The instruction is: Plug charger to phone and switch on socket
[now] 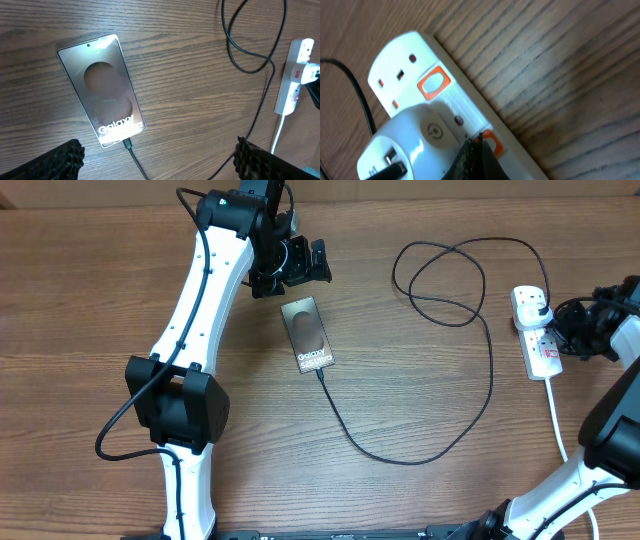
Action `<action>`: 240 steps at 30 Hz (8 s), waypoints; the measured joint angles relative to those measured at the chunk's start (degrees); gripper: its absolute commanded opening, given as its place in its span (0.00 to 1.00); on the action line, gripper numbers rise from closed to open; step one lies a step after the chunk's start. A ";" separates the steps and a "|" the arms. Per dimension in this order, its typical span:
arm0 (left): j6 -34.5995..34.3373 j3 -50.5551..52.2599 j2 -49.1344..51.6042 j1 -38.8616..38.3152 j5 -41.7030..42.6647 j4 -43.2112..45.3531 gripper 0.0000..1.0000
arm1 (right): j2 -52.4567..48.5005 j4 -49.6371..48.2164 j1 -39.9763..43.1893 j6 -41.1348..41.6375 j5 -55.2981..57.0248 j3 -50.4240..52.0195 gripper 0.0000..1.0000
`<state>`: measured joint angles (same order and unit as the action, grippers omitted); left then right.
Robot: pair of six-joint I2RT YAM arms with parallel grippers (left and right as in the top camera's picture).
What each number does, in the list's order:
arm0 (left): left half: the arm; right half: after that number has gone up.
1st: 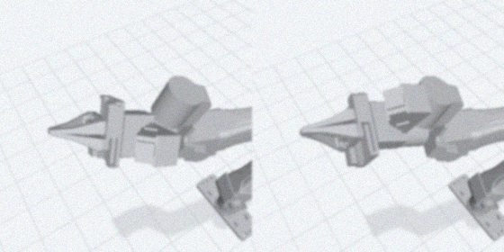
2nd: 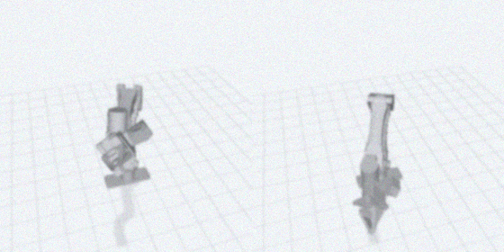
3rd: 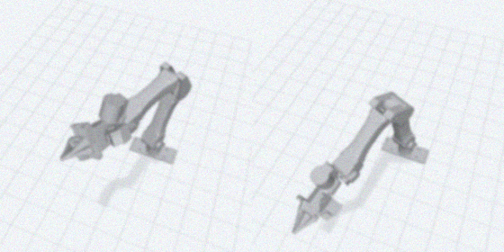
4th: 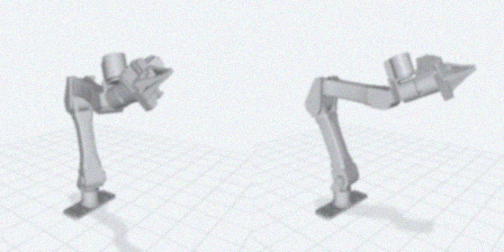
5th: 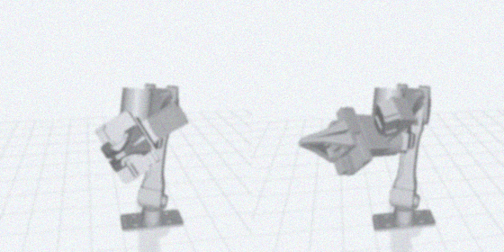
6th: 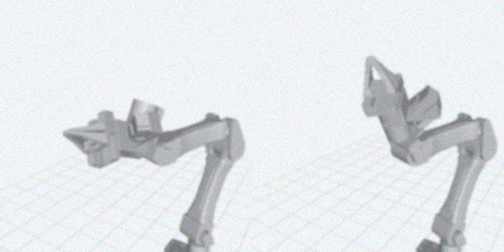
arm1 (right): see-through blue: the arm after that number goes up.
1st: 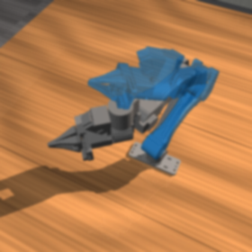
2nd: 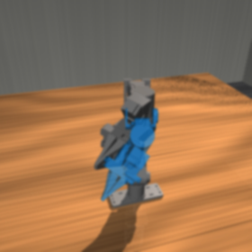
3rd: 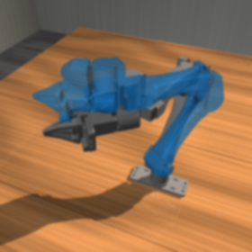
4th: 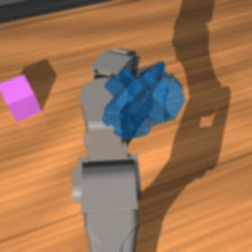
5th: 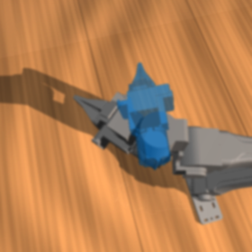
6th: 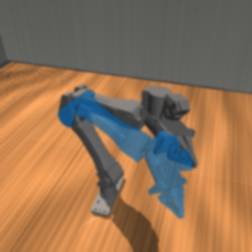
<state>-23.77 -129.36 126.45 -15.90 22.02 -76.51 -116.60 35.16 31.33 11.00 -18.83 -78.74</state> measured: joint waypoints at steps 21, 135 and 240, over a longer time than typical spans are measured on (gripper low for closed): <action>0.68 -0.02 0.00 -0.26 -0.31 -3.06 0.98 | 0.02 20.39 -5.11 -0.35 -1.55 -3.74 0.04; 12.79 64.39 -87.80 -11.08 -20.70 5.22 1.00 | 71.38 13.68 -39.34 -17.00 -4.48 20.92 1.00; 1.20 128.89 -125.83 22.34 -17.99 72.46 0.99 | 71.38 13.70 -39.34 -17.00 -4.28 20.96 1.00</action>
<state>-22.57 -0.47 0.62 6.44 4.03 -4.05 -45.21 48.86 -8.01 -6.00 -23.11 -57.78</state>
